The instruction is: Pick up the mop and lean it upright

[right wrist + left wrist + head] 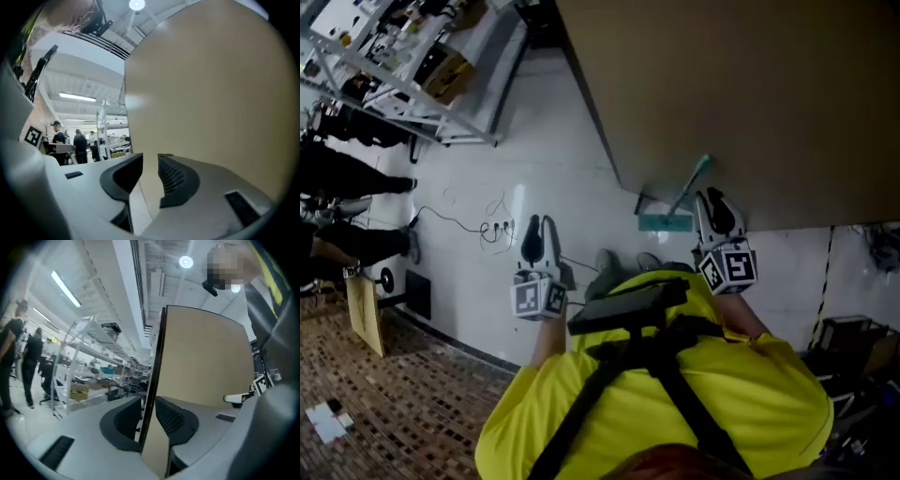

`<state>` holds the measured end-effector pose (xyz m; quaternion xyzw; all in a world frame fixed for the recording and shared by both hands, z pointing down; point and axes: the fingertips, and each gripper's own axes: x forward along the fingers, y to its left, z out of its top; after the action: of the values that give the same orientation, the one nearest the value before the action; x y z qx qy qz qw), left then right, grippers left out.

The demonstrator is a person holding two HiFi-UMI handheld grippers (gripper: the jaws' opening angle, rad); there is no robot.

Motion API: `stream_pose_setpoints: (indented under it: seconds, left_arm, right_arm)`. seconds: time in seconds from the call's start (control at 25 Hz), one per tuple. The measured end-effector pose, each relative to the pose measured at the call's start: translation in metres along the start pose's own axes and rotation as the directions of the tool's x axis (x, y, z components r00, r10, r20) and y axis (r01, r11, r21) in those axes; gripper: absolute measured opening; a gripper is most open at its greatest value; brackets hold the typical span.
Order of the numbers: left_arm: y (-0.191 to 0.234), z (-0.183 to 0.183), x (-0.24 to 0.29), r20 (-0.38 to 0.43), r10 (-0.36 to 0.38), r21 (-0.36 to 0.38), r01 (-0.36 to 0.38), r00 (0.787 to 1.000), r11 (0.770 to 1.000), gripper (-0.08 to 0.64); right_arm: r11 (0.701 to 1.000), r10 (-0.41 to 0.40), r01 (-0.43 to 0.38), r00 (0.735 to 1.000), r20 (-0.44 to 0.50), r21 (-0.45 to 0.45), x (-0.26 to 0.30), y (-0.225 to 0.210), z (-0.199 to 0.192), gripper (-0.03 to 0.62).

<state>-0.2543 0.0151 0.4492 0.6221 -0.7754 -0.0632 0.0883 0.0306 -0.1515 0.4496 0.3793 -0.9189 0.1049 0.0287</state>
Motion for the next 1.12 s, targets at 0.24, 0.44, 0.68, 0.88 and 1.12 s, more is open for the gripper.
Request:
stream_pose_setpoints:
  seconds: [0.24, 0.44, 0.68, 0.88, 1.12]
  left_arm:
    - [-0.040, -0.007, 0.093, -0.091, -0.254, 0.024, 0.257, 0.963, 0.966, 0.078]
    - [-0.052, -0.027, 0.122, -0.153, -0.363, 0.034, 0.372, 0.919, 0.928, 0.078]
    - [-0.049, -0.050, 0.138, -0.227, -0.380, 0.013, 0.393, 0.897, 0.920, 0.078]
    - [-0.056, -0.057, 0.140, -0.262, -0.375, -0.014, 0.385, 0.889, 0.923, 0.078]
    - [-0.055, -0.071, 0.143, -0.296, -0.385, -0.001, 0.403, 0.874, 0.915, 0.078]
  right_arm:
    - [0.956, -0.284, 0.287, 0.957, -0.048, 0.065, -0.011, -0.049, -0.026, 0.201]
    - [0.914, -0.402, 0.406, 0.911, -0.090, 0.022, 0.024, -0.078, -0.072, 0.224]
    - [0.837, -0.541, 0.546, 0.821, -0.183, -0.028, 0.092, -0.148, -0.142, 0.239]
    - [0.808, -0.575, 0.590, 0.780, -0.246, -0.016, 0.111, -0.171, -0.174, 0.210]
    - [0.806, -0.588, 0.589, 0.787, -0.189, -0.055, 0.130, -0.170, -0.165, 0.153]
